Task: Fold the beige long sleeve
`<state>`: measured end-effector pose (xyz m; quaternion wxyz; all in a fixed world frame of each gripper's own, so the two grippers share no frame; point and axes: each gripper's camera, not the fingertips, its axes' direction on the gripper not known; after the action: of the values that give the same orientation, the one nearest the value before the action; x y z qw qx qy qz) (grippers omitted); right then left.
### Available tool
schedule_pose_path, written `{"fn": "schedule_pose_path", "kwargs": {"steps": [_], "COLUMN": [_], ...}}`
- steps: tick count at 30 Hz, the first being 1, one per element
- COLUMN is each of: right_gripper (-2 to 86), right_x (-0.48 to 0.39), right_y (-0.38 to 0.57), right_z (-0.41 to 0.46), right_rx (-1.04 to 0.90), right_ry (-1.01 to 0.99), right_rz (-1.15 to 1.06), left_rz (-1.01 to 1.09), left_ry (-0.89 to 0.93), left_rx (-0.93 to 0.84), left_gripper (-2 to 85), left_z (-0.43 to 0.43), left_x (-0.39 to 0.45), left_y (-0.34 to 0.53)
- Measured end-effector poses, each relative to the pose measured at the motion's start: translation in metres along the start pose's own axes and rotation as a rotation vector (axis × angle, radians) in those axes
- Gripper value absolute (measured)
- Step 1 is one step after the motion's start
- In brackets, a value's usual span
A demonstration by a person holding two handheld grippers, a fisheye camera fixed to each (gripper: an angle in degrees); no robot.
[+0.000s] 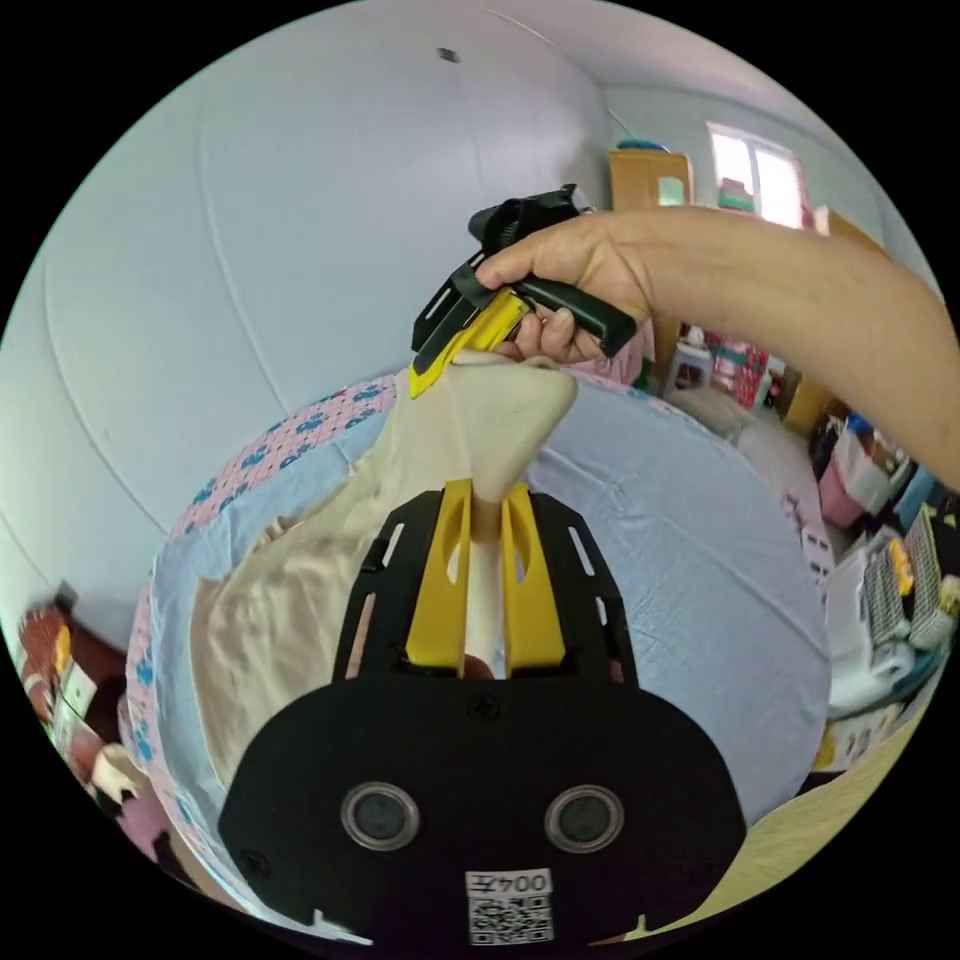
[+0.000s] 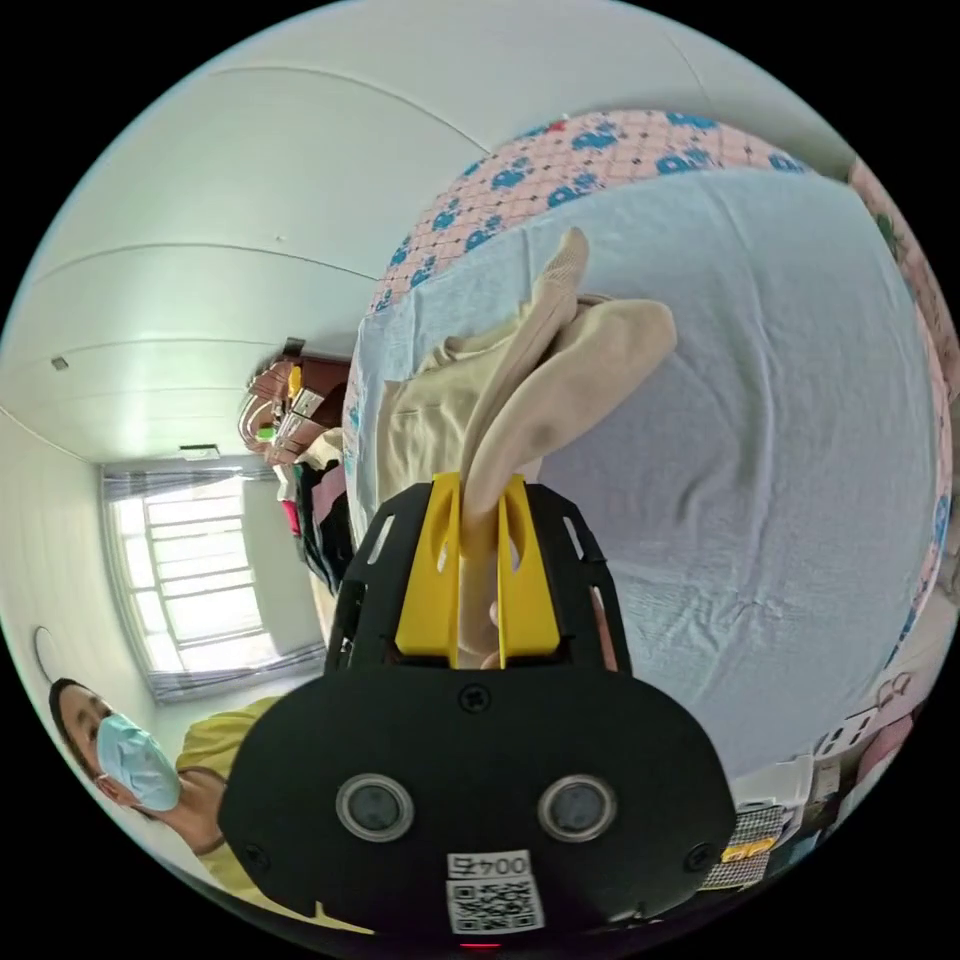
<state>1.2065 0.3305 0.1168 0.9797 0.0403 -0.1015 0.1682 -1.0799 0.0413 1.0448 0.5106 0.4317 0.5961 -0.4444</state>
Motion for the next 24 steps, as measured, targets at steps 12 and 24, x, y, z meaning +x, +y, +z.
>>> {"fn": "schedule_pose_path", "kwargs": {"steps": [12,24], "right_gripper": [6.2,6.0], "right_x": [-0.200,-0.251], "right_y": [0.019,0.038], "right_z": [0.191,0.431], "right_rx": [0.047,0.060], "right_ry": [0.282,0.410], "right_rz": [-0.230,-0.247], "left_rz": [-0.809,-1.326], "left_ry": [0.242,0.407], "left_rx": [0.202,0.363], "left_gripper": [1.1,1.5], "left_z": [-0.156,-0.218], "left_x": [-0.256,-0.419], "left_y": [0.116,0.259]}}
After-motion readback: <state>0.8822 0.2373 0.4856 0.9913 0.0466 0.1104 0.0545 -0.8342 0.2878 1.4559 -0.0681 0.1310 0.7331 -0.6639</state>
